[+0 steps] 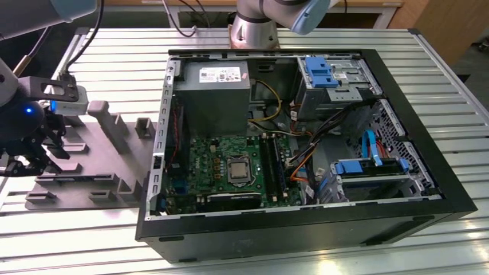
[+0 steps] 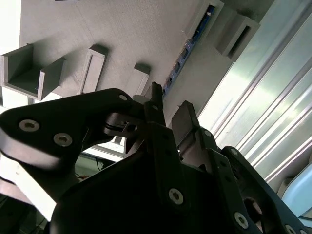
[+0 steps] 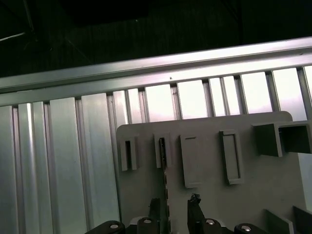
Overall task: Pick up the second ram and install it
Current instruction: 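Pick up the second ram and move it above second insertion slot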
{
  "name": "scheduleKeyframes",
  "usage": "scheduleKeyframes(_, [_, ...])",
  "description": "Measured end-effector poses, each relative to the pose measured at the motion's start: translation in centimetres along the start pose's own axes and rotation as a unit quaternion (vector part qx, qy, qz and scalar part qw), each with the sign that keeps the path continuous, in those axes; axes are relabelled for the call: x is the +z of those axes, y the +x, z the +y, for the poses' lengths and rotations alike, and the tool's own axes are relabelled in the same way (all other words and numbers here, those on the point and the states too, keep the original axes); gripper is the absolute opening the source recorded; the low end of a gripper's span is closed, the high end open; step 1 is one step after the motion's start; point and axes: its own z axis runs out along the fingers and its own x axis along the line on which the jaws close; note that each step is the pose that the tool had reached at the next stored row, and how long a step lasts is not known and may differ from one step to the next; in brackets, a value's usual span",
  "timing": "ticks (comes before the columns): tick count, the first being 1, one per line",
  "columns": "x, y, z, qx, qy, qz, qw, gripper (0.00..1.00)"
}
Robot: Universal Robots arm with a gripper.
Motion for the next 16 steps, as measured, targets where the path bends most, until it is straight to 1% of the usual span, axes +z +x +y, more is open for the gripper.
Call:
scheduleKeyframes(6, [0.06, 0.0, -0.01, 0.0, 0.0001, -0.0001, 1.0, 0.36])
scheduleKeyframes(16, [0.88, 0.02, -0.06, -0.001, 0.0001, 0.0005, 1.0, 0.36])
